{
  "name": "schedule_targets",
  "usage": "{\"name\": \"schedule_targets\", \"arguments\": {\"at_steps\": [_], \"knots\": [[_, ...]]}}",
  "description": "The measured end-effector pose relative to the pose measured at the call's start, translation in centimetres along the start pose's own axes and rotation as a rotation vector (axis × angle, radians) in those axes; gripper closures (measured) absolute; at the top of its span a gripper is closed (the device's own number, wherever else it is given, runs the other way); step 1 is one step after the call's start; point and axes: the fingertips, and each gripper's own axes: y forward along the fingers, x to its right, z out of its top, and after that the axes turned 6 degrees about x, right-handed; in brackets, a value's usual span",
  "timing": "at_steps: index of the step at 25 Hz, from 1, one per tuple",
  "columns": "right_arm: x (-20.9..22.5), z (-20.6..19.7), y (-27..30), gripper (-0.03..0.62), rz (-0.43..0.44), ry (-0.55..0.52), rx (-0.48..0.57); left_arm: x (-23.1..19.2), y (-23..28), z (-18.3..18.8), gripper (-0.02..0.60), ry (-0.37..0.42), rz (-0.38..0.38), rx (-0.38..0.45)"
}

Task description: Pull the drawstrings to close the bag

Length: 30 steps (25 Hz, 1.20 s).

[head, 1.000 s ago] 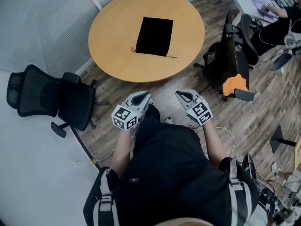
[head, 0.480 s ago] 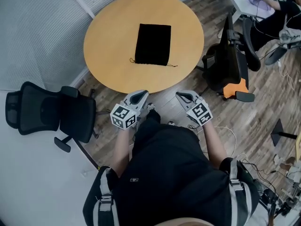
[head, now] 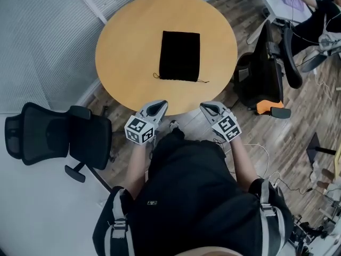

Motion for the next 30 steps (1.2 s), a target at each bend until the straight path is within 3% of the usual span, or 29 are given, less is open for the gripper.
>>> {"name": "schedule_targets", "arguments": {"at_steps": [10, 22, 30], "knots": [[0.1, -0.4, 2.4, 0.534, -0.055, 0.025, -0.040, -4.3, -1.1, -0.4, 0.561, -0.013, -0.011, -0.010], [1.4, 0.2, 4.5, 0.534, -0.042, -0.005, -0.064, -7.5, -2.1, -1.4, 0.561, -0.049, 0.054, 0.000], [4.5, -1.2, 4.8, 0.534, -0.083, 0.021, -0.085, -9.6, -0.8, -1.4, 0.561, -0.026, 0.079, -0.021]]}}
